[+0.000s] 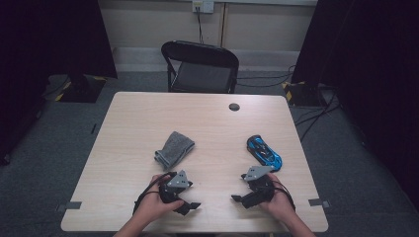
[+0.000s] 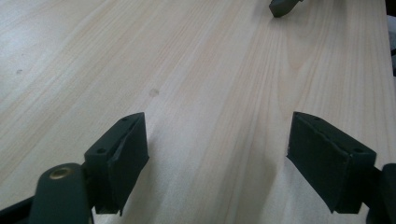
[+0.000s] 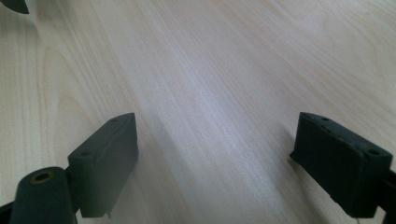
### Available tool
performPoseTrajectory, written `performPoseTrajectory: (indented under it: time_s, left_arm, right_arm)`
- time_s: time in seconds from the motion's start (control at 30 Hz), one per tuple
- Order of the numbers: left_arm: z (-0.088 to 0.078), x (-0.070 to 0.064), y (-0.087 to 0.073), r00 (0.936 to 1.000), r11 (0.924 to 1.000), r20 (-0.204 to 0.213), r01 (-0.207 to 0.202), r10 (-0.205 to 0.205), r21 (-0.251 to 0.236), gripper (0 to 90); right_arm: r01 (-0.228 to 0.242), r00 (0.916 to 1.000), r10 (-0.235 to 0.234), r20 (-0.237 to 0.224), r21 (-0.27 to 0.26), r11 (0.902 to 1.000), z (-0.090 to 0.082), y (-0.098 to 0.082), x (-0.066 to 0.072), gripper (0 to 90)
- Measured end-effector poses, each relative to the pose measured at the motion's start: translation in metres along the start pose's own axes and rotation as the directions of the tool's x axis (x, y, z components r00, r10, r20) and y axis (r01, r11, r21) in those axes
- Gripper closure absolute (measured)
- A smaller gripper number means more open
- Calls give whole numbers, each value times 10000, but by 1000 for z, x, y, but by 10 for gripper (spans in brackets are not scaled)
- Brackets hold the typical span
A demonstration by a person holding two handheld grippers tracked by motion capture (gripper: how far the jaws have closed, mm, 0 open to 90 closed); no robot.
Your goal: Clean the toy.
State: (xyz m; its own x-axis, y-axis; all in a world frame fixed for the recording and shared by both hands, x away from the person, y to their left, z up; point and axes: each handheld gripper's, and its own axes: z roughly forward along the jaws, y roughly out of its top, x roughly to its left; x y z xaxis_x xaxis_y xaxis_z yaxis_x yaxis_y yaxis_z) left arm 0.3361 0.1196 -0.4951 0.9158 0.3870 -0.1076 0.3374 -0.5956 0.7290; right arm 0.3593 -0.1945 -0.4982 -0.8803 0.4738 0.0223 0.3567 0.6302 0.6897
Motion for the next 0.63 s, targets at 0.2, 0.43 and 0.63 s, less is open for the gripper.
performPoseTrajectory:
  time_s: [0.2,0.43,0.63]
  left_arm:
    - [3,0,-3,9997,9998,-152,-182,182,25,179]
    - [5,-3,-4,9965,9968,-290,-780,784,146,143]
    - [6,-3,-5,9962,9963,-200,-850,851,87,121]
  right_arm:
    - [77,9999,-81,-75,-438,9990,0,-6,-1,131]
    - [59,10000,-62,-67,-494,9988,0,-6,-1,128]
    - [55,10000,-58,-63,-485,9988,0,-6,-1,128]
